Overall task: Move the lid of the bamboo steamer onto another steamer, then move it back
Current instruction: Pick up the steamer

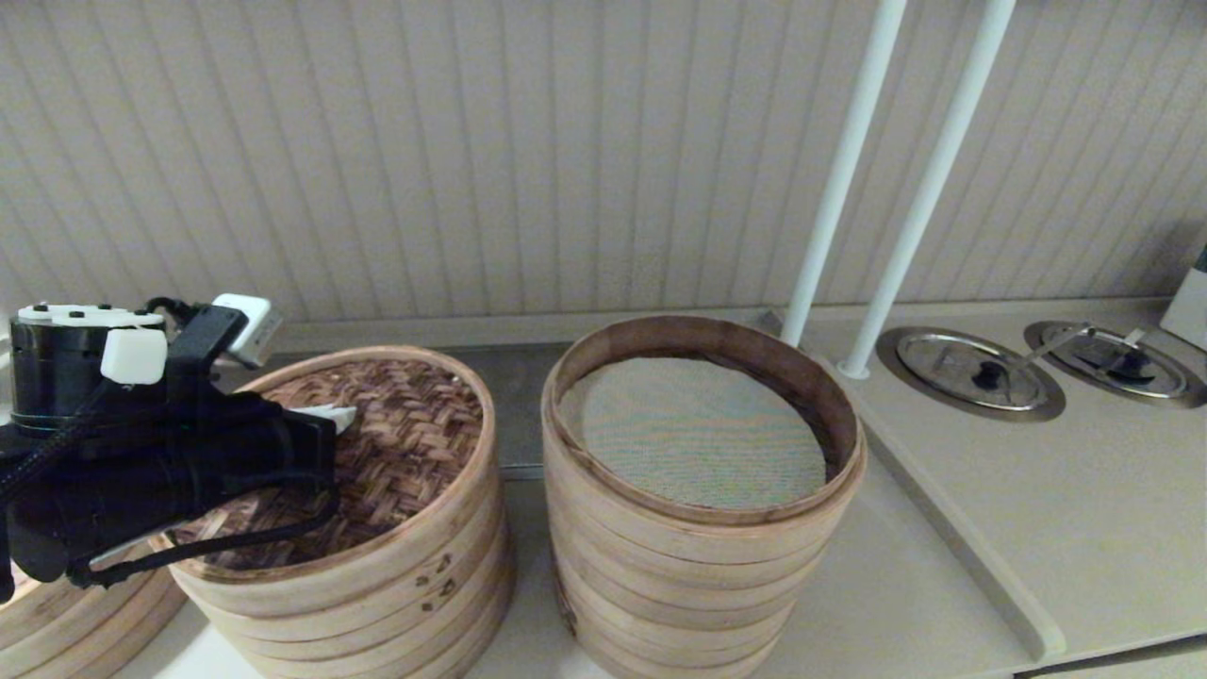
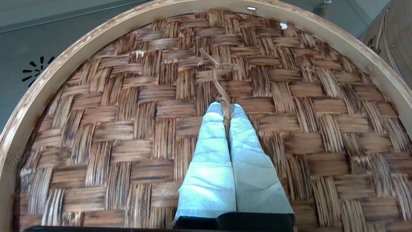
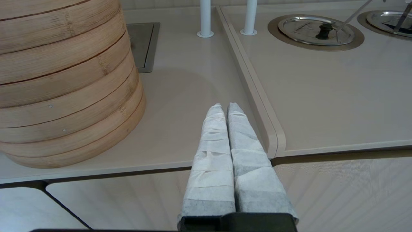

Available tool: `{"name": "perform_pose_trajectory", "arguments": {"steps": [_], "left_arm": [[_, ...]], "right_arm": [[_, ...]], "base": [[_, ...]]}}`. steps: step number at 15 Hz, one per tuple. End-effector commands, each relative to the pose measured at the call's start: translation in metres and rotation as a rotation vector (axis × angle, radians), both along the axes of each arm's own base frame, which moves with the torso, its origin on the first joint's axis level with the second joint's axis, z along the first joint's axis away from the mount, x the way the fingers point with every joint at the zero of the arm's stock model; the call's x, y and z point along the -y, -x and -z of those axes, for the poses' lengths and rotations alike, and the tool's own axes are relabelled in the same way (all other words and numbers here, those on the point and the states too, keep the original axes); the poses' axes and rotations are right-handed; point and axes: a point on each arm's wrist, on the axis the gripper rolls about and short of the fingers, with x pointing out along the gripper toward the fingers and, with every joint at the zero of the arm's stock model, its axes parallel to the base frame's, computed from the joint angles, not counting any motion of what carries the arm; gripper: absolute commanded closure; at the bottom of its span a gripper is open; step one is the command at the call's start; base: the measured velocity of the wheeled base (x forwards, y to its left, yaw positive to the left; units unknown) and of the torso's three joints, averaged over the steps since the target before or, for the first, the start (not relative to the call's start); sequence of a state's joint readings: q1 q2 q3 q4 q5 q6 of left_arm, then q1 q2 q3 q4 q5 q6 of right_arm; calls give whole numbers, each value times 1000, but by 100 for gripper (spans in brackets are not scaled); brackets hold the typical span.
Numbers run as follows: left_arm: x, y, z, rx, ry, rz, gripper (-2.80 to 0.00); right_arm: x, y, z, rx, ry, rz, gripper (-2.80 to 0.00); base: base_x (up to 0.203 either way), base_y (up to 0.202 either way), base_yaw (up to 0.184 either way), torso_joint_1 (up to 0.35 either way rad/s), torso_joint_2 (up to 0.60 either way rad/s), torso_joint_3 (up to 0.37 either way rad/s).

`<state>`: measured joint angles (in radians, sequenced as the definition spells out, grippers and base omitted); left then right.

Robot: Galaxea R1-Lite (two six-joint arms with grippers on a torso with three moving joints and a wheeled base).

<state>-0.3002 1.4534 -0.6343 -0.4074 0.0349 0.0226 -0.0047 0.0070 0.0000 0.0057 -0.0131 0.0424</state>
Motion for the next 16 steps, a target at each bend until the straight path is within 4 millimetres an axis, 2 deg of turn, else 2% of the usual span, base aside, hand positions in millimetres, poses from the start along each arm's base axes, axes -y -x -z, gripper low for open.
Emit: {"name": "perform_pose_trajectory", "arguments": {"steps": [1,7,16], "left_arm": [[1,-2,-3,13,5,0,0],[1,-3,-16,60,25,-4,0],[-2,5,-32,120,43,-2,0]], "right_arm": [[0,0,1,-4,-1,0,0],[0,0,1,-4,-1,1,0],[0,0,1,-4,-1,-1,0]], "base": [[0,0,0,0,0,0],[0,0,0,0,0,0],[0,0,0,0,0,0]]}}
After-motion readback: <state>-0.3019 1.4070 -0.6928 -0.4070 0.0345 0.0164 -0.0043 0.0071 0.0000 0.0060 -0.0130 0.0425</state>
